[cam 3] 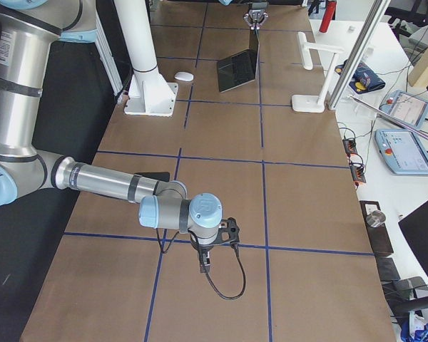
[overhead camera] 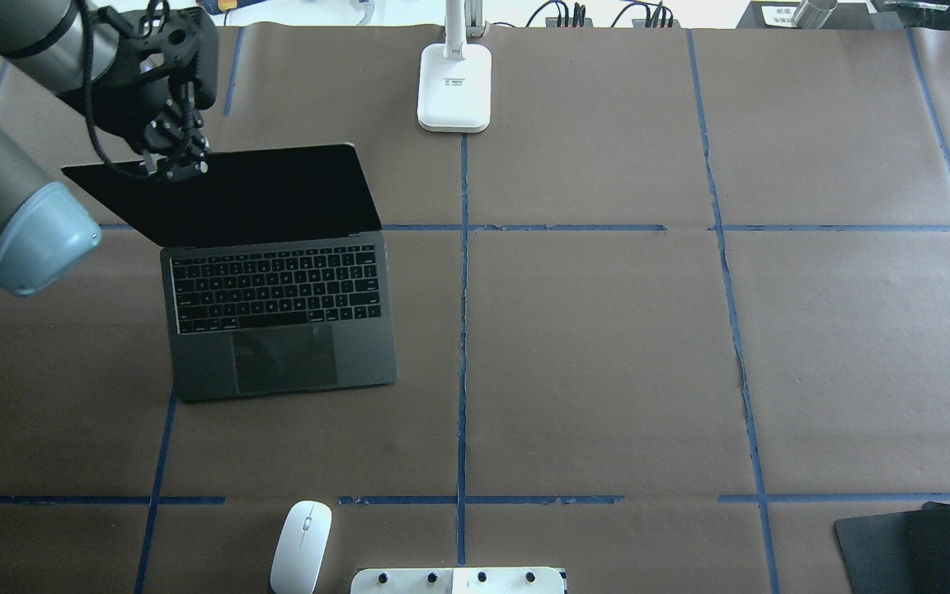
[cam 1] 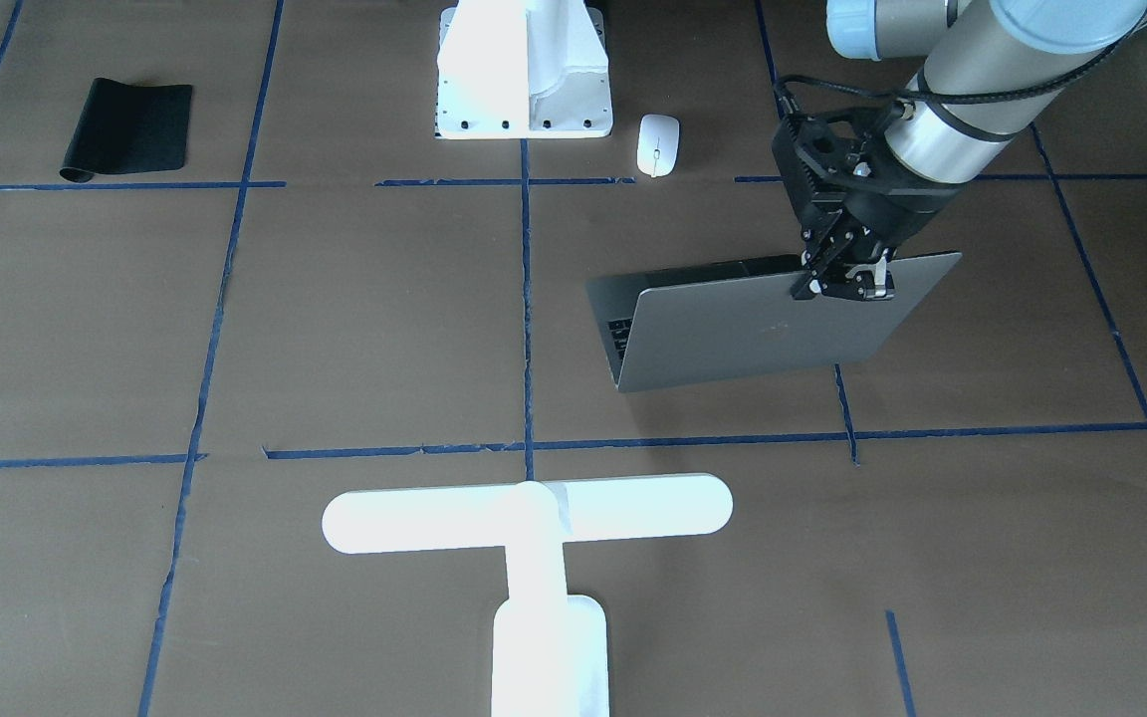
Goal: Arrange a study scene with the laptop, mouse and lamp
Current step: 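Slide the laptop with the left gripper toward the white lamp, then release the laptop and withdraw the left arm out of view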
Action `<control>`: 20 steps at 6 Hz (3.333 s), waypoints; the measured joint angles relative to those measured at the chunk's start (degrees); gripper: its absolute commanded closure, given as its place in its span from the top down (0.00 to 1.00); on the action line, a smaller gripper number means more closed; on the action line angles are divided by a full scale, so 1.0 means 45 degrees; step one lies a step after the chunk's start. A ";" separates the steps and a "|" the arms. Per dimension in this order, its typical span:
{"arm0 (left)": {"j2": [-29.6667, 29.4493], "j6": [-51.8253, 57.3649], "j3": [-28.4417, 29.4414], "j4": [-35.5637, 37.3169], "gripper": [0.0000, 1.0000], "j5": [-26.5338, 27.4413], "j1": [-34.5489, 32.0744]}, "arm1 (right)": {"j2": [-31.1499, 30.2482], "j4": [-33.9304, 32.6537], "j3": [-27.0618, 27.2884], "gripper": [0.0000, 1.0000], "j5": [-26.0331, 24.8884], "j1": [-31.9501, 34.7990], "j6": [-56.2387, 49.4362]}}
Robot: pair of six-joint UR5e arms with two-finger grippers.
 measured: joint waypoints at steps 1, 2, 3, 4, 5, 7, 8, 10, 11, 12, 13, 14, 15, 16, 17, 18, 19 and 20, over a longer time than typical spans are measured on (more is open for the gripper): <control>-0.1109 -0.0152 0.1222 -0.0408 0.01 0.0244 0.0231 | 0.0000 0.0003 0.0000 1.00 0.0006 0.0000 0.0007; -0.1879 -0.0257 0.2261 -0.1080 0.01 0.0607 0.0507 | -0.0001 -0.0002 -0.0013 1.00 -0.0001 0.0000 0.0015; -0.2783 -0.0503 0.3558 -0.1884 0.01 0.0763 0.0615 | 0.0004 -0.0006 -0.0069 1.00 0.0000 0.0000 0.0018; -0.3705 -0.0757 0.4946 -0.2762 0.01 0.0860 0.0654 | 0.0012 -0.0006 -0.0140 1.00 0.0009 -0.0001 0.0020; -0.4432 -0.0918 0.6132 -0.3628 0.02 0.1118 0.0707 | 0.0017 -0.0012 -0.0165 1.00 0.0012 0.0000 0.0019; -0.4980 -0.1084 0.7459 -0.5108 0.28 0.1826 0.1033 | 0.0033 -0.0011 -0.0189 1.00 -0.0001 0.0000 0.0020; -0.4968 -0.1046 0.7575 -0.5356 0.37 0.1943 0.1091 | 0.0037 -0.0007 -0.0194 1.00 -0.0004 0.0000 0.0020; -0.4506 -0.0951 0.7092 -0.5410 0.45 0.1987 0.1095 | 0.0039 -0.0009 -0.0195 1.00 -0.0006 0.0000 0.0020; -0.4069 -0.0952 0.6506 -0.5379 0.54 0.1997 0.1060 | 0.0039 -0.0002 -0.0195 1.00 -0.0006 0.0000 0.0020; -0.3639 -0.0955 0.5904 -0.5326 0.60 0.2001 0.1015 | 0.0038 -0.0003 -0.0196 1.00 -0.0006 0.0000 0.0020; -0.3017 -0.0932 0.5182 -0.5290 0.67 0.1980 0.0951 | 0.0039 -0.0011 -0.0203 1.00 -0.0006 0.0000 0.0020; -0.2081 -0.0910 0.4192 -0.5250 0.70 0.1943 0.0847 | 0.0039 -0.0009 -0.0210 1.00 -0.0006 0.0000 0.0019; -0.0936 -0.0907 0.3077 -0.5204 0.74 0.1923 0.0725 | 0.0039 -0.0001 -0.0214 1.00 -0.0006 0.0000 0.0020; 0.0222 -0.0908 0.2059 -0.5136 0.98 0.1911 0.0512 | 0.0039 0.0002 -0.0215 1.00 -0.0006 0.0000 0.0014; 0.1250 -0.0890 0.1302 -0.5082 1.00 0.1907 0.0216 | 0.0038 0.0003 -0.0215 1.00 -0.0006 0.0000 -0.0001; 0.2270 -0.0507 0.0726 -0.4991 1.00 0.1899 -0.0126 | 0.0039 0.0004 -0.0215 1.00 -0.0006 0.0005 -0.0013; 0.3158 0.0021 0.0296 -0.4581 1.00 0.1896 -0.0408 | 0.0038 0.0004 -0.0215 1.00 -0.0006 0.0013 -0.0017; 0.3846 0.0268 -0.0010 -0.3731 1.00 0.1889 -0.0764 | 0.0039 0.0003 -0.0215 1.00 -0.0006 0.0018 -0.0019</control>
